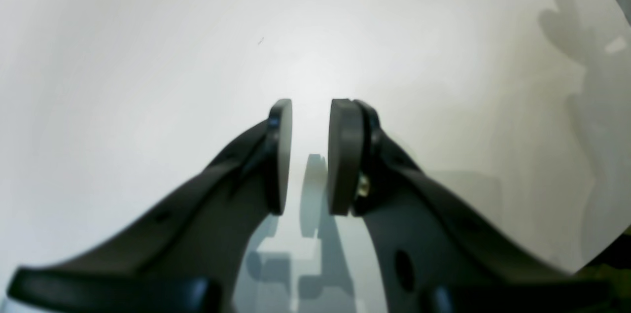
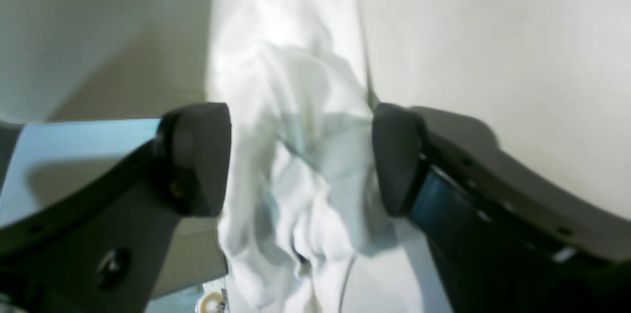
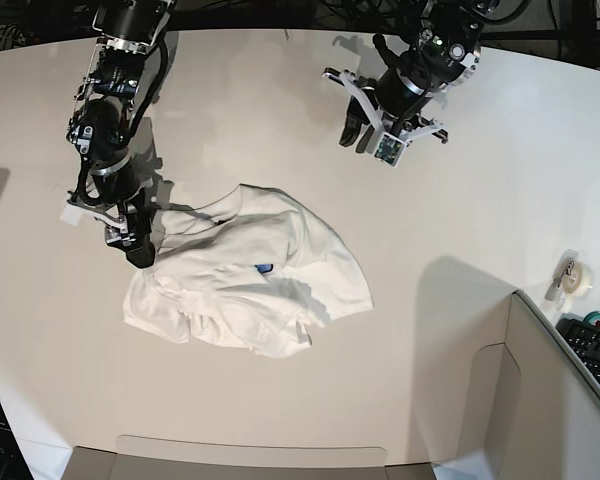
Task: Layout the t-shirt on the table in an organized manner, then fold the t-shirt properly
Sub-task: 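Lower the right gripper onto the shirt edge and pinch it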
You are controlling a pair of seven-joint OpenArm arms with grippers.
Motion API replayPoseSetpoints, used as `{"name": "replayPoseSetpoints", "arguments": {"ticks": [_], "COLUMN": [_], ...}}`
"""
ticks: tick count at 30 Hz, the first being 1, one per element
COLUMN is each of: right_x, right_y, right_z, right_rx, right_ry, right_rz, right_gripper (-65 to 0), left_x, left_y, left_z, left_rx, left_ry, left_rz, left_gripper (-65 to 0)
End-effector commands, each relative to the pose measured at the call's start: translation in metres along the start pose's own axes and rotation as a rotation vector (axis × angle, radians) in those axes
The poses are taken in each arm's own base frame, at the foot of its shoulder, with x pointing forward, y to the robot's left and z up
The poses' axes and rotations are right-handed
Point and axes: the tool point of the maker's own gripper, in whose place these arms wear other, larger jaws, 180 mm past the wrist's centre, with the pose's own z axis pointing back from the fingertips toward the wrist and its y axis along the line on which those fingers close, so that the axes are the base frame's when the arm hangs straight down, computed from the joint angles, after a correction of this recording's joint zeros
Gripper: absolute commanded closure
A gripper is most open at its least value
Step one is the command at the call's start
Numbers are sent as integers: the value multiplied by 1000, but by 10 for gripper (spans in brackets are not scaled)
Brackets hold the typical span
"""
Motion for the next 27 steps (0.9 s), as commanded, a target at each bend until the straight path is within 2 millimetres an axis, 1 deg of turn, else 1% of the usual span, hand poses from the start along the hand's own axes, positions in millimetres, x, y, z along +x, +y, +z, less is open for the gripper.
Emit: {"name": "replayPoseSetpoints", "arguments": {"ticks": [1,4,6,8,13,17,20,24,27], "right_x": [-6,-1,6,11,1,8,10,9,4], "right_y": [-11,-9,-10,-12,-14,-12,-11,-16,-21], "right_z": [3,11,16,19,18,31,32,38,33], "right_rx": [-65,-132,-173,-202,-212,-203,-202,-213,-226], "right_ry": [15,-21,-52,-72,-64,-92,-95,-96,-79], "right_rz": [-23,-46,-38,-23,-43,-23,-17,-12,-20], "right_gripper": [-442,-442,-442,-442,-442,-442,-442,-442,-442], "left_x": [8,5,0,-1,-2,-3,-3,-3,-1], "left_y": [-1,-1,-1,-1,0,0,0,1,1], "left_z": [2,2,2,2,2,2,2,2,2], "left_rx": [-8,-8,-8,-8,-6,-6,-4,-3,-4], "left_ry": [-29,-13,18,26,30,33,34,35,30], "left_rz": [-4,-4,-5,-6,-5,-5,-6,-6,-9], "left_gripper": [-135,-135,-135,-135,-135,-135,-135,-135,-135]}}
